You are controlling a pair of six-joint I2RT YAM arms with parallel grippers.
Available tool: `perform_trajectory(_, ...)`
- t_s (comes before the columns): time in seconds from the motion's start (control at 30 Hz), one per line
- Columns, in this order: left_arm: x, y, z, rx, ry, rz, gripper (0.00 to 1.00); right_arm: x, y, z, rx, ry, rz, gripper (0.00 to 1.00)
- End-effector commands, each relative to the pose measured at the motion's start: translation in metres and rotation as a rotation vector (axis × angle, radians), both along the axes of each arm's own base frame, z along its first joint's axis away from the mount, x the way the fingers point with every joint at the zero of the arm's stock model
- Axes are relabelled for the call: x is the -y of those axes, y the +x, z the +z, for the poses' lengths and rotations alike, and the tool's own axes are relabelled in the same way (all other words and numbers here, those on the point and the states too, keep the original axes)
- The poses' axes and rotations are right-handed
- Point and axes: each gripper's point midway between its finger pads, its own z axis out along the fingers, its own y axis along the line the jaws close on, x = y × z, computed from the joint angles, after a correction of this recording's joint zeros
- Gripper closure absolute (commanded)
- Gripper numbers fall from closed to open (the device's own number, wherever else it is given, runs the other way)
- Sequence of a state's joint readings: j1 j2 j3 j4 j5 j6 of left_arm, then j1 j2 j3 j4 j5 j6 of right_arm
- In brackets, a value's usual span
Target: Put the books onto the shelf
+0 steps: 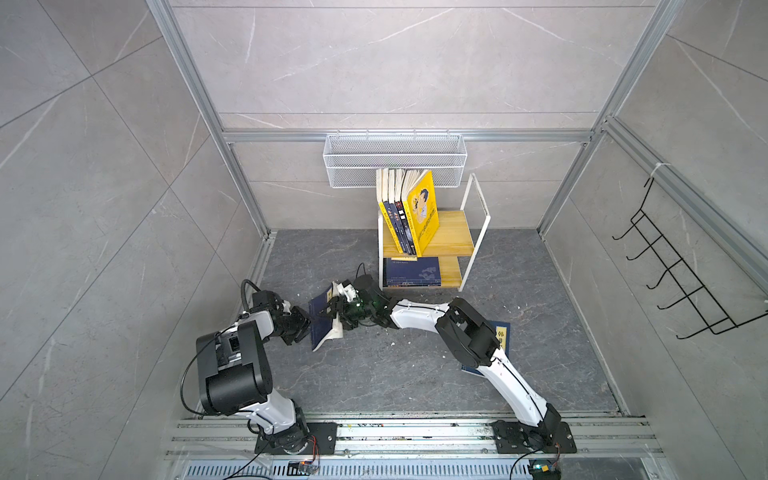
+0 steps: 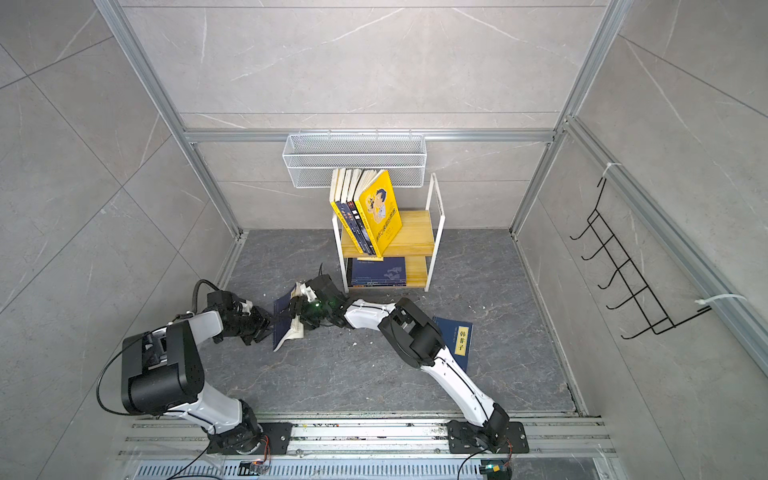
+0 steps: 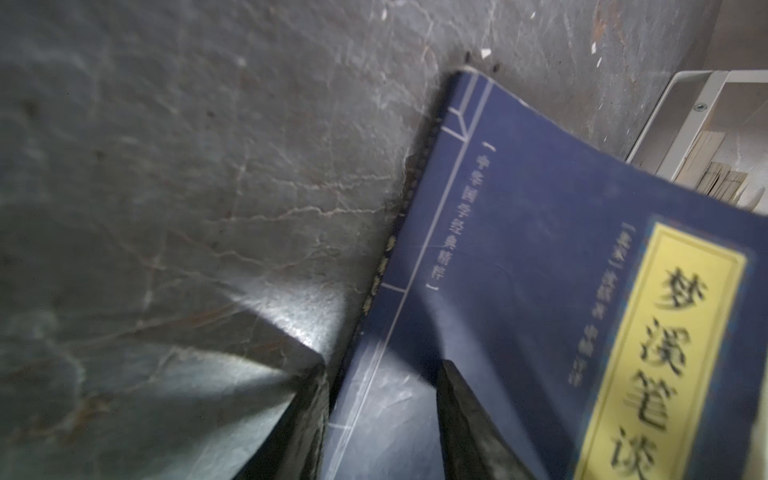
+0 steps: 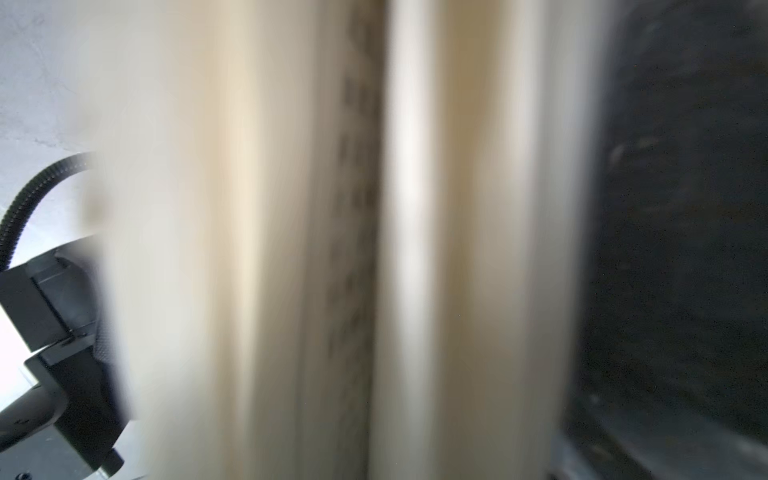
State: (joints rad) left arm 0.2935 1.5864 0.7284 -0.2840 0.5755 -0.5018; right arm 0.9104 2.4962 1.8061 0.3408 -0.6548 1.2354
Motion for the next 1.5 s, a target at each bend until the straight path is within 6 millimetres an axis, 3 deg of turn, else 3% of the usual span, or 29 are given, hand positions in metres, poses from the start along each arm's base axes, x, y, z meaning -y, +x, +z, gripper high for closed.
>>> perform_trajectory(0.0,0.017,-0.014,-0.004,-0.051,-0.07,-0.026,0.58,-0.011,-0.013,0.048,0.076,0.108,0.045,0.32)
perform_trajectory(0.17,0.017,-0.012,-0.002,-0.05,-0.073,-0.026,0.59,-0.008,-0.013,0.05,0.074,0.106,0.039,0.31)
perform_trajectory(0.4,0.017,-0.012,0.003,-0.029,-0.061,-0.028,0.6,0.016,-0.013,0.041,0.102,-0.018,0.02,0.51)
perform_trajectory(0.5,0.016,-0.011,0.006,-0.011,-0.053,-0.028,0.6,0.029,-0.013,0.034,0.125,-0.088,0.016,0.67)
perform_trajectory(0.63,0.014,-0.004,0.024,0.054,-0.024,-0.048,0.37,0.039,-0.02,0.037,0.139,-0.106,0.024,0.89)
perform_trajectory(0.73,0.011,0.001,0.042,0.123,0.013,-0.07,0.25,0.047,-0.024,0.038,0.173,-0.129,0.043,0.99)
perform_trajectory(0.9,0.009,0.002,0.083,0.295,0.114,-0.129,0.11,0.072,-0.043,0.043,0.241,-0.175,0.087,1.0)
perform_trajectory(1.07,0.012,0.002,0.117,0.453,0.191,-0.193,0.06,0.103,-0.065,0.049,0.341,-0.243,0.171,1.0)
perform_trajectory(1.2,0.019,0.004,0.136,0.563,0.24,-0.284,0.04,0.126,-0.083,0.067,0.502,-0.23,0.25,1.0)
perform_trajectory(1.3,0.034,0.002,0.159,0.651,0.247,-0.381,0.02,0.146,-0.098,0.08,0.637,-0.25,0.345,0.97)
perform_trajectory(1.47,0.076,-0.013,0.2,0.858,0.239,-0.634,0.0,0.176,-0.118,0.097,0.869,-0.271,0.503,0.98)
